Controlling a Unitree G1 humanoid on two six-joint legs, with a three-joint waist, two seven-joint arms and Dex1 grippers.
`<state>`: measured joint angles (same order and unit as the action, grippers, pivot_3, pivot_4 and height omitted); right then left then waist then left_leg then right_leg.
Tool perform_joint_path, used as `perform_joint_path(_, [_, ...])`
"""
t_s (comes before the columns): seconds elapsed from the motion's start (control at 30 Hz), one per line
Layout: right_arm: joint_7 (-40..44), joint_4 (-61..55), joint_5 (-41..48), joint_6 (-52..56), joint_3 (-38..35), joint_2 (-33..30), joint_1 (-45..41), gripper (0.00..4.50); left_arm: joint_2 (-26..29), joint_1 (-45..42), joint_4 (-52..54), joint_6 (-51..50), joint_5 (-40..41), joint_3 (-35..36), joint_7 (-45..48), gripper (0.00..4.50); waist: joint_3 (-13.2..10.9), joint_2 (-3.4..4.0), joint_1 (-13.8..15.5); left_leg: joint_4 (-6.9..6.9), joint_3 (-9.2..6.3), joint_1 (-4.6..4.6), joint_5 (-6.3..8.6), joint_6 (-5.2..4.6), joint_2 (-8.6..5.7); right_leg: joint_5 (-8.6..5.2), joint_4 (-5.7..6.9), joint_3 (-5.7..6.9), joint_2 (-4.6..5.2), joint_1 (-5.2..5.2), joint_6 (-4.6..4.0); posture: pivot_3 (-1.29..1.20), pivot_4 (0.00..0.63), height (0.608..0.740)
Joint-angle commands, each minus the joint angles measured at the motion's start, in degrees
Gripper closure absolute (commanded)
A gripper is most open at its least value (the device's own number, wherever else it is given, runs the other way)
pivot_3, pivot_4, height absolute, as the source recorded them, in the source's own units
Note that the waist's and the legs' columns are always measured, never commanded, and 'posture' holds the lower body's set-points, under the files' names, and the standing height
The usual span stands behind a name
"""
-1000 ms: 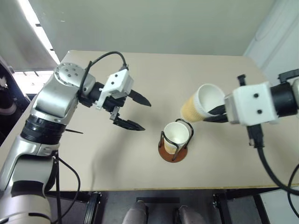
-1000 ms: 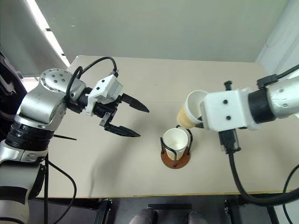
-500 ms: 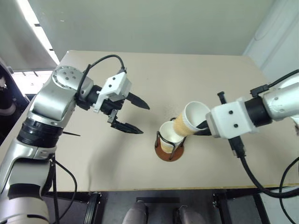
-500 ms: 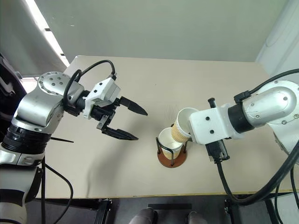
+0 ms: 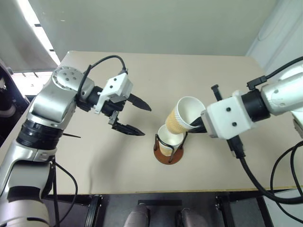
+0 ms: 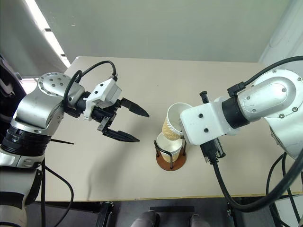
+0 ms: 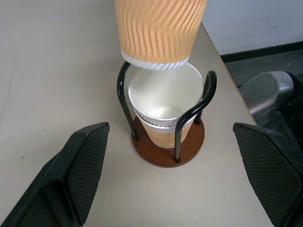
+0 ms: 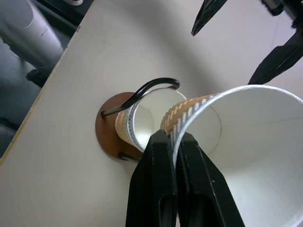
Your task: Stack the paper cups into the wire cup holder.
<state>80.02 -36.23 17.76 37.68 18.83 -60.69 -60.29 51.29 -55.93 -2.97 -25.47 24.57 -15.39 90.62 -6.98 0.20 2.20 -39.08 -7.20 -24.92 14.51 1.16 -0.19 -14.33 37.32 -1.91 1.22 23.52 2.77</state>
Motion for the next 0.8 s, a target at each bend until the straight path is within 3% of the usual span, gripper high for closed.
perform_joint_path(0.03, [0.31, 0.13, -1.44, -1.34, 0.27, 0.49, 0.13, 4.47, 0.50, -1.50, 1.62, -0.26, 0.93, 1.58, 1.88, 0.00, 0.00, 0.00, 0.00, 0.00, 0.00, 0.00, 0.00, 0.00, 0.00, 0.00, 0.00, 0.00, 0.00, 0.00, 0.00, 0.00, 0.150, 0.740])
perform_joint_path(0.7, [0.77, 2.51, -8.06, -7.40, 4.12, 4.03, 5.71, 4.47, 1.01, -1.43, 2.66, -1.57, 1.06, 2.35, 1.77, 0.00, 0.00, 0.00, -0.01, 0.01, 0.00, 0.00, 0.00, 0.00, 0.00, 0.01, -0.01, 0.00, 0.00, 0.00, -0.01, 0.00, 0.150, 0.740])
perform_joint_path(0.8, [-0.58, 2.39, -5.89, -4.00, 2.62, 6.29, 5.30, 3.87, 0.87, -1.20, 2.54, -1.37, 0.89, 2.29, 1.62, 0.00, 0.00, 0.00, -0.05, 0.01, 0.00, 0.00, 0.00, 0.00, 0.00, 0.01, -0.01, 0.00, 0.00, -0.01, -0.02, 0.00, 0.150, 0.740])
